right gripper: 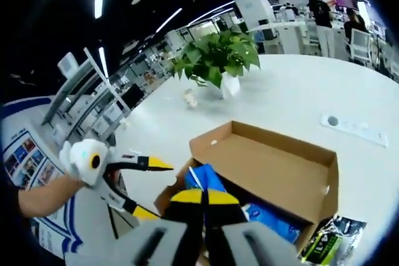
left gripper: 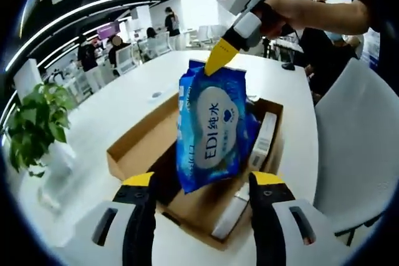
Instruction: Operate the shoe box by opening the lid, removing the specified soft item, and placing it in the target area until the item is outside and the box remains undamaged.
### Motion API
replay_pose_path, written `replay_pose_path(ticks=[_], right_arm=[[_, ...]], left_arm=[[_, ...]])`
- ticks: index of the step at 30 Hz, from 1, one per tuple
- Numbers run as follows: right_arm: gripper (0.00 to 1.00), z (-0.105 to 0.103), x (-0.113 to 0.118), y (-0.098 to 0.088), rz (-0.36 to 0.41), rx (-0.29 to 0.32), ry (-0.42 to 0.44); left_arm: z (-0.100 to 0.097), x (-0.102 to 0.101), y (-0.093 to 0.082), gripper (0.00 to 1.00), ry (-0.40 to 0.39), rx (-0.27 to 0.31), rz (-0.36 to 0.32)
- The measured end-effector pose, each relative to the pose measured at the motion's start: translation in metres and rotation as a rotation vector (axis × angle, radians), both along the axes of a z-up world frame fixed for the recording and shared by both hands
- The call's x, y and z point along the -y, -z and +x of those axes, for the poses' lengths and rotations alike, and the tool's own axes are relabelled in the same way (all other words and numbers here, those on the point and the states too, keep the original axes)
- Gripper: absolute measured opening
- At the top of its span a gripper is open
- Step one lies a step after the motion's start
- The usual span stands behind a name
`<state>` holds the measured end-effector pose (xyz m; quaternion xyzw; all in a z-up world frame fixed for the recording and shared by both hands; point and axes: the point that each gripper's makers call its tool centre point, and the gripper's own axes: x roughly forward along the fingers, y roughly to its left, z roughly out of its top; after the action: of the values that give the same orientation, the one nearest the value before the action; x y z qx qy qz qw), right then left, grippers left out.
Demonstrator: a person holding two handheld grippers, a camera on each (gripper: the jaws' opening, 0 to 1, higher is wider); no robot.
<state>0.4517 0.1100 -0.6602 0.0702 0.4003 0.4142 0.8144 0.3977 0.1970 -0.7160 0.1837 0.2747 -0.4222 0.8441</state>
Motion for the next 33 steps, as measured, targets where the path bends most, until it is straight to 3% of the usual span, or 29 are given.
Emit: replay_pose_path(ticks=[12,22,33], right_arm=[[0.0,0.0,0.018,-0.04,0.047,0.045,0.04],[0.0,0.002,0.057,-0.069,0.068,0.094,0.101],[0.0,0.003,0.102,-0.085,0.075,0.123,0.173]], left_arm=[[-0.016,0.001,-0.015,0.69,-0.103,0.018,-0.066],[-0.028,0.013,-0.035,0.8,-0.142,0.058,-0.125],[-0.05,0.025,-0.04,0.9,-0.16,0.061,-0.147]])
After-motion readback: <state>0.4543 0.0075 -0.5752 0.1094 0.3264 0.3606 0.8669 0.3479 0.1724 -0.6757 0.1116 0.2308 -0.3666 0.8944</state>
